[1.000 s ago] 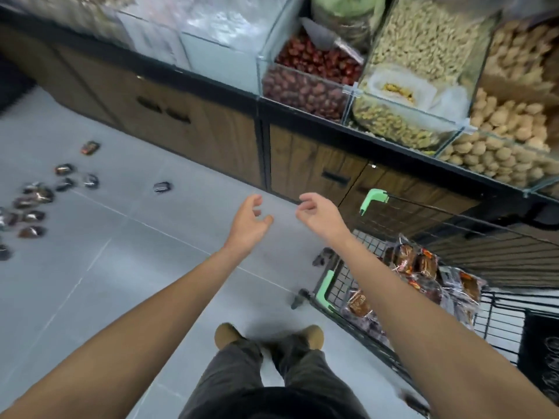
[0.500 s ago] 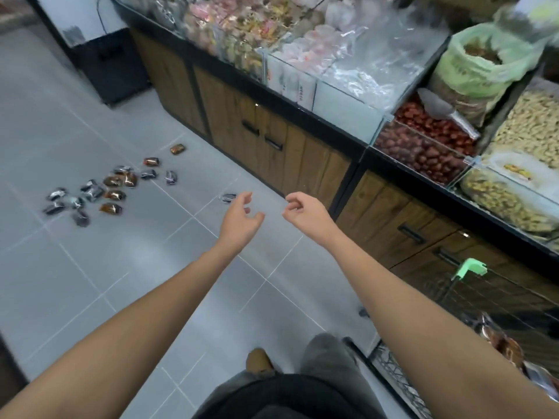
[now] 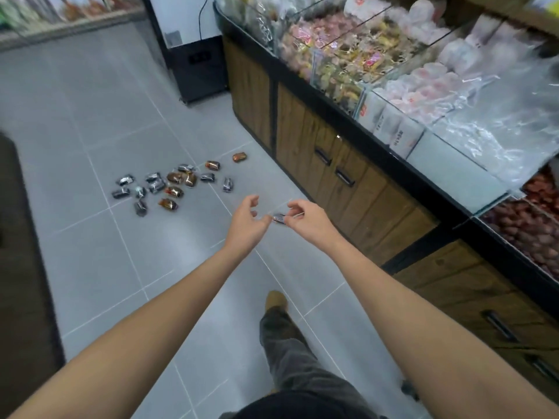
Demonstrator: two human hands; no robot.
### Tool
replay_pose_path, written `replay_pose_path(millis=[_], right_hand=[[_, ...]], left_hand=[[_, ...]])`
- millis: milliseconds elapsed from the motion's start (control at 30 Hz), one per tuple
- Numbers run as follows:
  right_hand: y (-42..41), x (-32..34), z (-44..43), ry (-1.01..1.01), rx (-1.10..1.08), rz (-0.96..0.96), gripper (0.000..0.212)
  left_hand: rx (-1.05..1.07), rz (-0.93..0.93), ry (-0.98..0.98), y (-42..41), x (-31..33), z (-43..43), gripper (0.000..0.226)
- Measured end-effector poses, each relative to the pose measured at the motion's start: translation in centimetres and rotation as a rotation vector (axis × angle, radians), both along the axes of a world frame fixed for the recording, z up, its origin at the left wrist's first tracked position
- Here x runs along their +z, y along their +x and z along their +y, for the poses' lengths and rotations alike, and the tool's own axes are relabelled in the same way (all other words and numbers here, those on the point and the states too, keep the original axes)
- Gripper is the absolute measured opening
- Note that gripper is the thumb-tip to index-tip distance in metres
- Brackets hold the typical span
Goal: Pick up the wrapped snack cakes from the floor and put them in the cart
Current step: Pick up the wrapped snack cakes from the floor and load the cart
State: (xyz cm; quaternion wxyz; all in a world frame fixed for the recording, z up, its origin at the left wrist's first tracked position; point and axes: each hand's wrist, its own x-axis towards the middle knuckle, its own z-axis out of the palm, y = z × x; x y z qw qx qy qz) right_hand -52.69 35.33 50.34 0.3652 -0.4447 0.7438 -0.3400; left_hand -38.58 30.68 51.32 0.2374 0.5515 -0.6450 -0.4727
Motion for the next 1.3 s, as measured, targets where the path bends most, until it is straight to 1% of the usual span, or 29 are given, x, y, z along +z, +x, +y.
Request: replay_pose_path(millis=[200,367,500,600,700,833,933,1033,1100,1233,1300], right_hand=[[-2.3,-1.8,-11.7,0.037,0.003,-0.041,0.034],[-3.9,-3.4,-20.2,0.092,-0.006,-0.05,0.033],[-4.5,-4.0,-25.2,0.151,0.005,-0.078,0.035],[-5.0,-4.7,-28.4,0.182,0.005,-0.081,0.036],[-5.5,-5.7,-31.5,0.201,-0.033,-0.088,0.037],[-5.7,-7.5,-35.2,0.232,-0.14,-0.115,0.036],[-5.2,-9.2,-37.8,0.254,-0.265,-0.112,0.036],[-3.9,-11.0,-39.7,0.318,-0.423,-0.14,0.036],[-2.9,-12.6,-41.0,0.375,-0.488,-0.155,0.038],[-0.9,-16.2,-43.4,0.424,-0.593,-0.171,0.04],[-0.6,-18.8,-44.5,0.443,-0.622,-0.171,0.042]], left_hand=[[-0.006,-0.075,0.084,-1.1,-1.3,-10.8,0.055],[0.035,-0.112,0.125,-1.8,-2.1,-19.0,0.055],[0.051,-0.139,0.174,-1.6,-2.9,-23.9,0.056],[0.027,-0.197,0.18,-1.6,-3.7,-28.0,0.058],[0.017,-0.221,0.199,-1.6,-4.9,-32.1,0.06],[-0.116,-0.283,0.21,-2.2,-7.0,-38.0,0.067],[-0.242,-0.357,0.194,-2.6,-8.8,-42.8,0.069],[-0.335,-0.403,0.212,-2.5,-10.4,-46.9,0.069],[-0.403,-0.456,0.213,-2.3,-11.8,-49.6,0.068],[-0.52,-0.574,0.189,-2.4,-15.6,-54.0,0.065],[-0.539,-0.607,0.179,-3.0,-18.4,-55.6,0.065]])
